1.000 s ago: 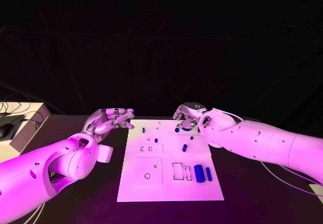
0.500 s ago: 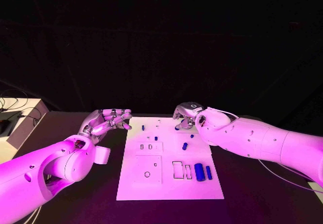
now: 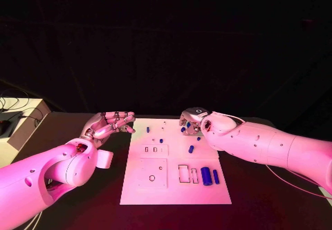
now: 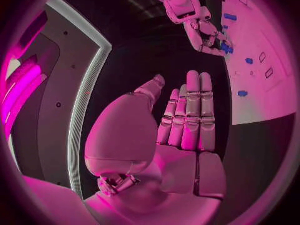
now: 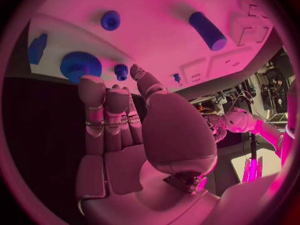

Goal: Assemble the parts on the task board

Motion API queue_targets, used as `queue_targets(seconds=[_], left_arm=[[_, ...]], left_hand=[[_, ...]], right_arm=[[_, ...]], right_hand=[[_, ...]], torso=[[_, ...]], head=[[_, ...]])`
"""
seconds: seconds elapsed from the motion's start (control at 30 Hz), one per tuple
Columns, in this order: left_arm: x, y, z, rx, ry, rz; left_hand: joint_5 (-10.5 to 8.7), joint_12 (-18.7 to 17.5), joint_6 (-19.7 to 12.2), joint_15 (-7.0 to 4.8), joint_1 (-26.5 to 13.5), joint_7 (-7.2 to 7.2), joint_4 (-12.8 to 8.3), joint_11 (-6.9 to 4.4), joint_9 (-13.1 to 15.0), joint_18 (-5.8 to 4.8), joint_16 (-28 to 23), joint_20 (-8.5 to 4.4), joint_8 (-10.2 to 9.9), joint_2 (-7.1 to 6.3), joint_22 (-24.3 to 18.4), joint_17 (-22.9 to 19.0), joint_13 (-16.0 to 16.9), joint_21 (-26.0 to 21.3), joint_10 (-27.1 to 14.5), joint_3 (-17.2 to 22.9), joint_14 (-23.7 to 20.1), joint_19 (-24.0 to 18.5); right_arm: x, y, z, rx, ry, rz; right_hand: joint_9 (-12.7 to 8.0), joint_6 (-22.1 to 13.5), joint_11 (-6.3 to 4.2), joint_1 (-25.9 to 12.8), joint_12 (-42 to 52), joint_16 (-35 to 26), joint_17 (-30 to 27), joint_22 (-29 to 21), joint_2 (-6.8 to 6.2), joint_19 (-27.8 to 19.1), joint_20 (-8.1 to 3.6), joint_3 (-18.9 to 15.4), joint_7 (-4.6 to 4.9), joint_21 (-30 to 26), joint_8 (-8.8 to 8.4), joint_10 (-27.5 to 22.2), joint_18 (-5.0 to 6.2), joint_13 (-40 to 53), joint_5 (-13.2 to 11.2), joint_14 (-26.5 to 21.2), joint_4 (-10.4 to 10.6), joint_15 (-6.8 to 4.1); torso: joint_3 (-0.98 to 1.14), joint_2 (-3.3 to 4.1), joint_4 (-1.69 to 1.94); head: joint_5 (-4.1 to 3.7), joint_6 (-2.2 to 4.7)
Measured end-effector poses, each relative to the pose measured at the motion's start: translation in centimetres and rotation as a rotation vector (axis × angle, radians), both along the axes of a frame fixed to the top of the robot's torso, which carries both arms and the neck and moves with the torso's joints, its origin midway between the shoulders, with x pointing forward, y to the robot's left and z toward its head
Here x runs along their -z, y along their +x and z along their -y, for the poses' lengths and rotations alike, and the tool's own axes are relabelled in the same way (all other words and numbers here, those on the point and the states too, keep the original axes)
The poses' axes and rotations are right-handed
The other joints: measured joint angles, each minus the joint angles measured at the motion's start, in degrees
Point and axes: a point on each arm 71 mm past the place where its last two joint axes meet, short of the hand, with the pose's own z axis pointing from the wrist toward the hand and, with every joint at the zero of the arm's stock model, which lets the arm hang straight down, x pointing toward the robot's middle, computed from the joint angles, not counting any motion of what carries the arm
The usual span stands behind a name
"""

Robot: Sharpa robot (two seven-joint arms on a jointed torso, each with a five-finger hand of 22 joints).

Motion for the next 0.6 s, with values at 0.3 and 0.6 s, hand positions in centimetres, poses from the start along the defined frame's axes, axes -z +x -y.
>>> queue_targets(seconds=[0.3, 0.6], left_arm=[[-0.09, 0.02, -0.10, -0.001, 0.001, -0.001], [-0.14, 0.09, -0.34, -0.006, 0.004, -0.001]], left_hand=[[0.00, 0.00, -0.31, 0.00, 0.24, 0.31, 0.00, 0.21, 0.00, 0.00, 0.34, 0.20, 0.00, 0.24, -0.09, -0.16, 0.00, 0.27, -0.21, 0.00, 0.00, -0.20], [0.00, 0.00, -0.31, -0.19, 0.24, 0.31, 0.00, 0.20, 0.00, 0.00, 0.34, 0.20, 0.00, 0.24, -0.09, -0.21, 0.00, 0.54, -0.20, 0.00, -0.19, -0.20]], right_arm=[[0.27, 0.16, 0.26, 0.007, -0.012, -0.014], [0.32, 0.24, 0.27, 0.008, -0.014, -0.019]], right_hand=[[0.11, 1.24, -0.76, -0.85, 0.00, 0.63, -0.06, 2.86, 0.83, 0.40, -0.38, 4.68, -0.22, -0.13, 0.00, 3.12, -0.01, -0.08, 0.42, -0.10, -0.88, -0.13], [0.16, 1.71, -0.97, -1.92, -0.01, 0.63, -0.06, 5.28, 1.01, 0.60, -0.56, 9.21, -0.31, -0.98, 0.00, 3.33, -0.01, -0.08, 0.45, -0.18, -1.17, -0.22]], torso=[[-0.08, 0.36, 0.24], [-0.22, 0.83, 0.41]], head=[[-0.38, 0.14], [-0.47, 0.41]])
